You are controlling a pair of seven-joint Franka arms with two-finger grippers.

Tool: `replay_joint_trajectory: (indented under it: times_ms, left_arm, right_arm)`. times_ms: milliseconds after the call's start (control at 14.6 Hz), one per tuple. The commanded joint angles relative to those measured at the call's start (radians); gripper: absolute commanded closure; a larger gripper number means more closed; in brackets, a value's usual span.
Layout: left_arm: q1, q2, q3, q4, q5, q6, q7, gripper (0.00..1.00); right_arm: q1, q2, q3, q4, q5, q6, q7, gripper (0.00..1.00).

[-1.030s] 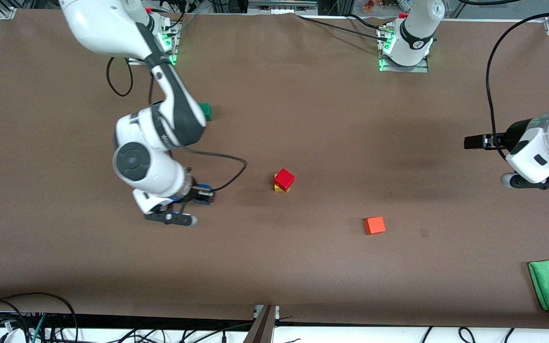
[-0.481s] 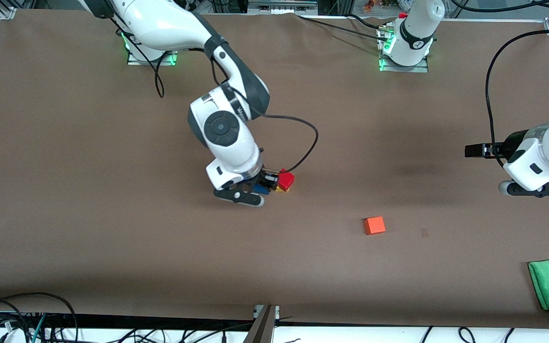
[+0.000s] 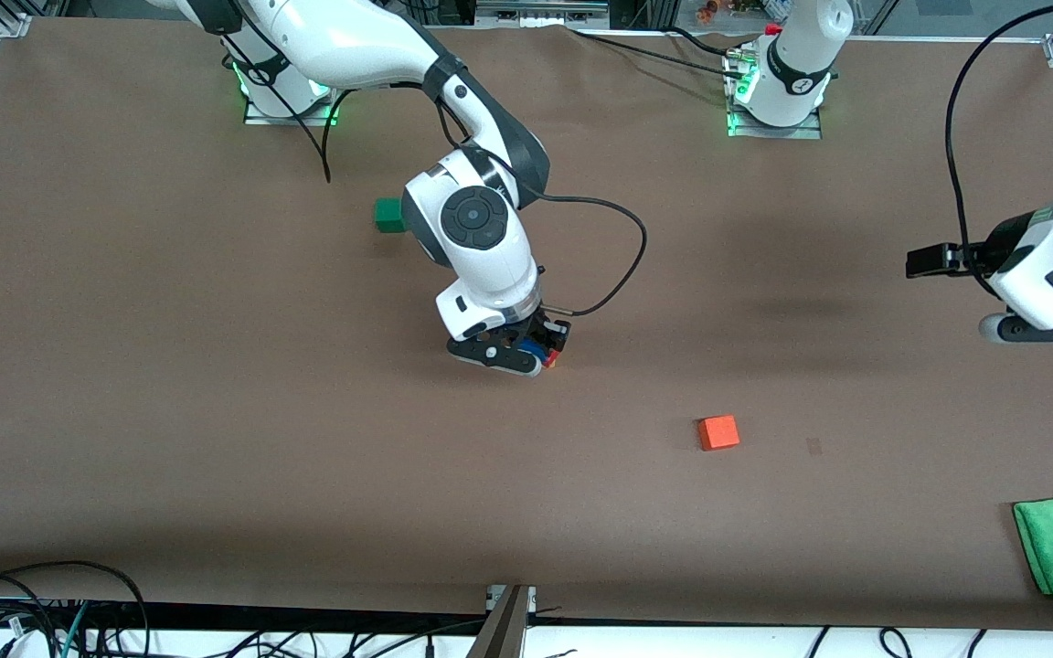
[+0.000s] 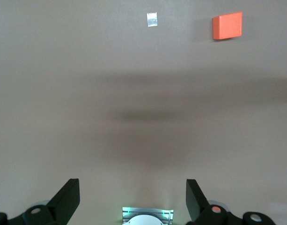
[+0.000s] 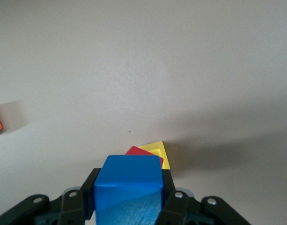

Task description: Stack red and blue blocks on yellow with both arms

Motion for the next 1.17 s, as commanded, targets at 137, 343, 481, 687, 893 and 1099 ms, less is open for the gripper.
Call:
replay_joint_trajectory:
  times_ms: [137,343,481,687,893,1099]
  left_arm:
    - [-0.014,-0.124,-0.003,-0.206,-0.002,0.103,0.018,0.00]
    - [-0.009,-0.191,-0.003,-0.395,-0.001,0.298,0.023,0.00]
    - [-0.006,-0.184,-0.003,-0.406,-0.001,0.332,0.023,0.00]
    - [-0.001,-0.184,-0.003,-0.394,-0.002,0.346,0.023,0.00]
    - [-0.007,-0.194,-0.008,-0.333,-0.002,0.302,0.004,0.00]
    - [-0.007,-0.188,-0.006,-0.183,-0.045,0.156,0.003,0.00]
  right_arm:
    - [0.027,0.033,-0.014,0.035,-0.032,0.010,0.052,0.80]
    - [0.033,0.045,-0.014,0.035,-0.045,0.022,0.057,0.77]
    - [0.033,0.047,-0.014,0.035,-0.045,0.024,0.058,0.74]
    - [0.035,0.047,-0.014,0.035,-0.045,0.025,0.057,0.67]
    - [0.035,0.047,-0.014,0.033,-0.045,0.025,0.058,0.62]
    - [0.035,0.054,-0.014,0.033,-0.048,0.027,0.066,0.60]
